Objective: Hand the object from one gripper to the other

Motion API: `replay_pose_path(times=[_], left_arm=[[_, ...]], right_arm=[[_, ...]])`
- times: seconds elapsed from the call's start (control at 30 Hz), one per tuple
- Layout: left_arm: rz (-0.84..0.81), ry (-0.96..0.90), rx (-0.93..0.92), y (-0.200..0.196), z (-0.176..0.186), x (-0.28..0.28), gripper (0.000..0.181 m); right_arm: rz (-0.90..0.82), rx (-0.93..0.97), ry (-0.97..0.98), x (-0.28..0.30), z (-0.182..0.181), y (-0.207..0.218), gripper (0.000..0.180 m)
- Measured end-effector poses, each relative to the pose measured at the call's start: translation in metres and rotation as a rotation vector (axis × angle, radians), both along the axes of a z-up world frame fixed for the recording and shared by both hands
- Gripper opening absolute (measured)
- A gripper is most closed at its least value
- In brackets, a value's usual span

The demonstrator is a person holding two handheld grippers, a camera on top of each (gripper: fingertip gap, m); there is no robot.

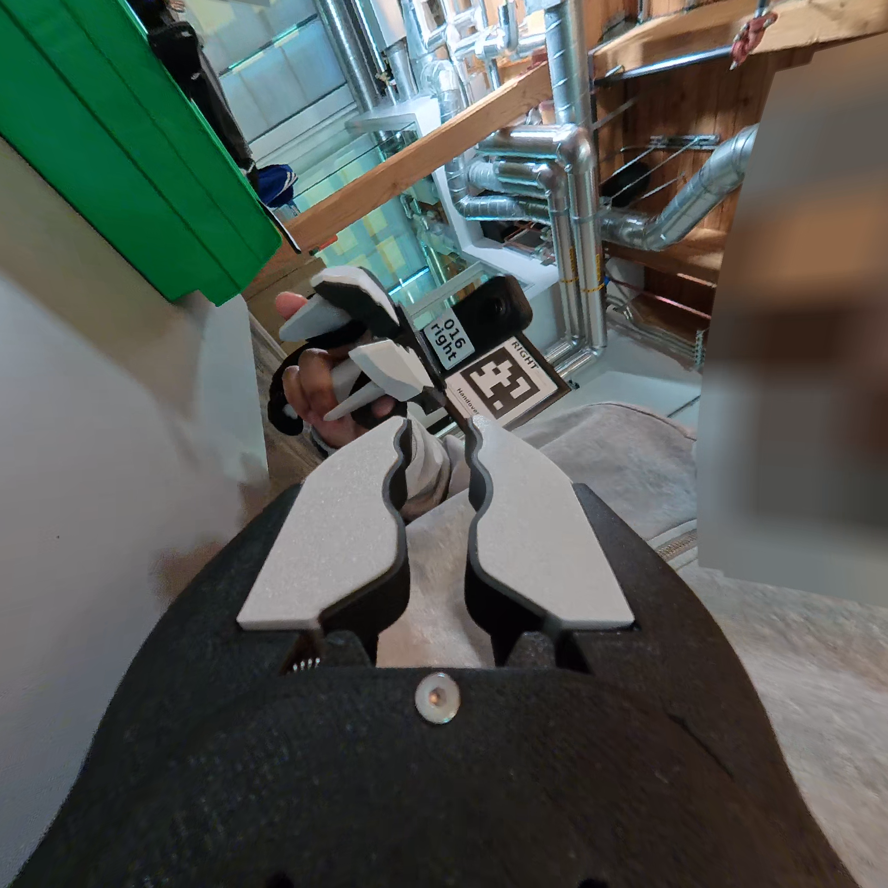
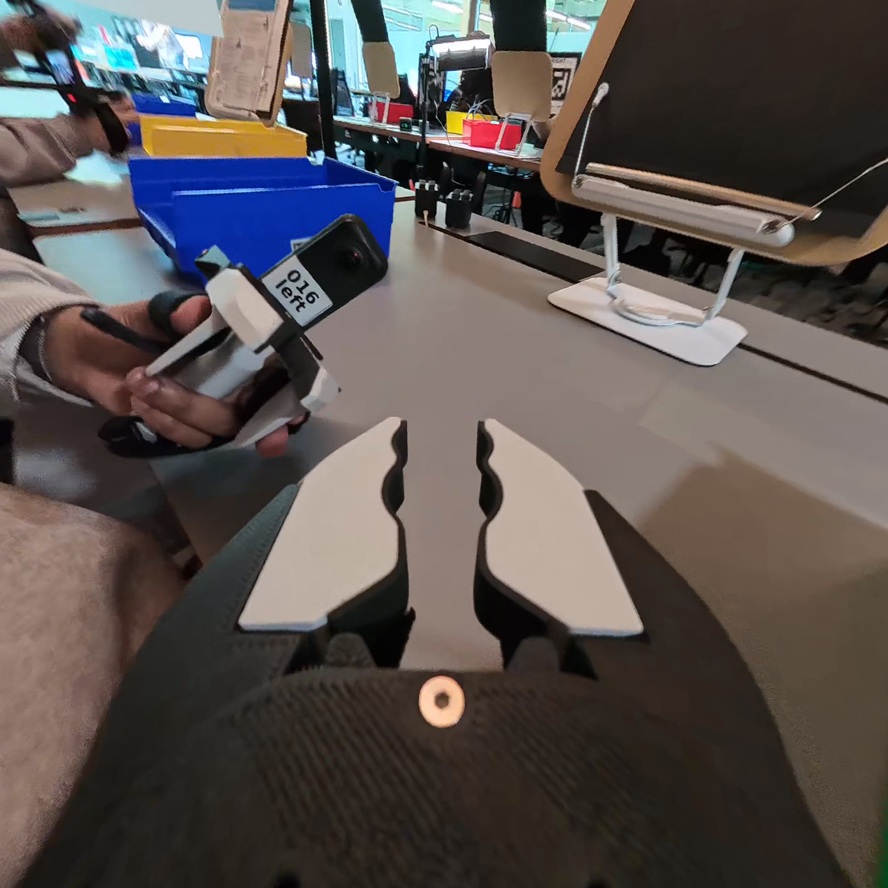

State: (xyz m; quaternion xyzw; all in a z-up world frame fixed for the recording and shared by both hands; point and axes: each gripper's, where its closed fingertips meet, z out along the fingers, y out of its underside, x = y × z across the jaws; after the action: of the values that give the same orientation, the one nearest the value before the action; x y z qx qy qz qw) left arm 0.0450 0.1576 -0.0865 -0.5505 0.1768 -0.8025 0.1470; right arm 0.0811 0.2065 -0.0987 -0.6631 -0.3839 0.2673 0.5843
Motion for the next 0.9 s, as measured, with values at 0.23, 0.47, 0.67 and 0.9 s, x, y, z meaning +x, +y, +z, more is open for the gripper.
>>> replay_pose_path(times=[0.23,0.47,0.67,0.9], left_arm=[[0.022,-0.007,0.079,-0.008,0.022,-0.001,0.022],[0.213,0.147,0.329,0.015,0.073,-0.068,0.019],[0.585,0.556,0.555,0.070,0.081,-0.232,0.022],[0.816,1.053,0.276,0.112,-0.002,-0.424,0.021]], right_arm=[[0.046,-0.137,0.045,-0.020,-0.018,0.000,0.022],[0.028,-0.129,0.038,-0.028,-0.019,0.001,0.021],[-0.001,-0.132,0.008,-0.040,-0.023,0.003,0.021],[0.027,-0.164,-0.067,-0.080,-0.035,0.005,0.020]])
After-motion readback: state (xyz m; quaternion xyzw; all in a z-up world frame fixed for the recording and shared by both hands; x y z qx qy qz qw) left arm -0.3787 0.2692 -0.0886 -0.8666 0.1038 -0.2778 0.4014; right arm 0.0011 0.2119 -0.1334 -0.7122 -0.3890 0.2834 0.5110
